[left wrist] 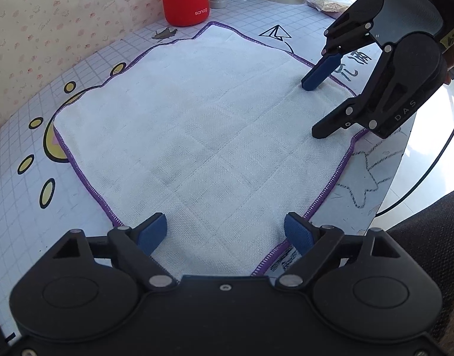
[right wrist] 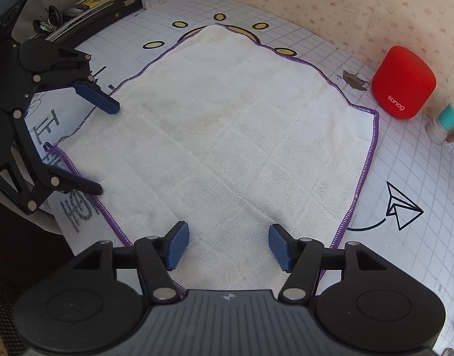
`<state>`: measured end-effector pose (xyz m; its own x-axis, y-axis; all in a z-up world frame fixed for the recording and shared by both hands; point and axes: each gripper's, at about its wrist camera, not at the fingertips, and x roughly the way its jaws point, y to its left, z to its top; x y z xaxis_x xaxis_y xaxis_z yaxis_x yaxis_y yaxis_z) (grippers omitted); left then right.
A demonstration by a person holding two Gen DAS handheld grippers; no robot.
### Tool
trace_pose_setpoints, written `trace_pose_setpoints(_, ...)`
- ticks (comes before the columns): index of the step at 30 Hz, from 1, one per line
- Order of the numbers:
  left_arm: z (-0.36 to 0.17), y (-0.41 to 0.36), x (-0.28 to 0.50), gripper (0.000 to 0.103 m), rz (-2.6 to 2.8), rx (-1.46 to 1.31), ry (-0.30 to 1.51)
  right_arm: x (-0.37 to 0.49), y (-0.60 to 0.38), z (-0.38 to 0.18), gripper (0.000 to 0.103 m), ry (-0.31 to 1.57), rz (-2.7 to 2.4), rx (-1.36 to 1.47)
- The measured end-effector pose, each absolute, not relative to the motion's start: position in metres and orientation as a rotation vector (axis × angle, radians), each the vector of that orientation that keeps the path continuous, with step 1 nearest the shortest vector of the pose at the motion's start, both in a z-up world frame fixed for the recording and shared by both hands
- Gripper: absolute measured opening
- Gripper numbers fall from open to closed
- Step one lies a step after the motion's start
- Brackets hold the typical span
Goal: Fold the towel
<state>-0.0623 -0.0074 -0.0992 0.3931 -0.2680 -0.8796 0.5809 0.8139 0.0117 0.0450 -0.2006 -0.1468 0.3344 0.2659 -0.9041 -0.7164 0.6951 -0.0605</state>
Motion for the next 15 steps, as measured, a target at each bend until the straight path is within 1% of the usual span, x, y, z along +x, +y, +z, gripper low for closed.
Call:
trace_pose_setpoints(2,-0.100,-0.005,-0.062,0.094,-0.552,0.348,1.031,0.045,-0.205,-0.146,0.060,1.046,0.685,-0.507)
trace_pose_setpoints(3,-0.101,-0.004,-0.062,0.095,-0.551,0.346,1.029,0.045,-0.207,-0.146,0.061,1.048,0.683,-0.507)
trace_pose_setpoints(9,-0.103,-0.003,-0.063,0.095,-0.554,0.341,1.025,0.051,-0.211,-0.146,0.070,1.058,0.663,-0.500)
trace_pose_setpoints(15,-0.098,-0.006,-0.065,0.095,-0.552,0.380,1.030,0.075,-0.202,-0.138,0.070,1.029,0.640,-0.446)
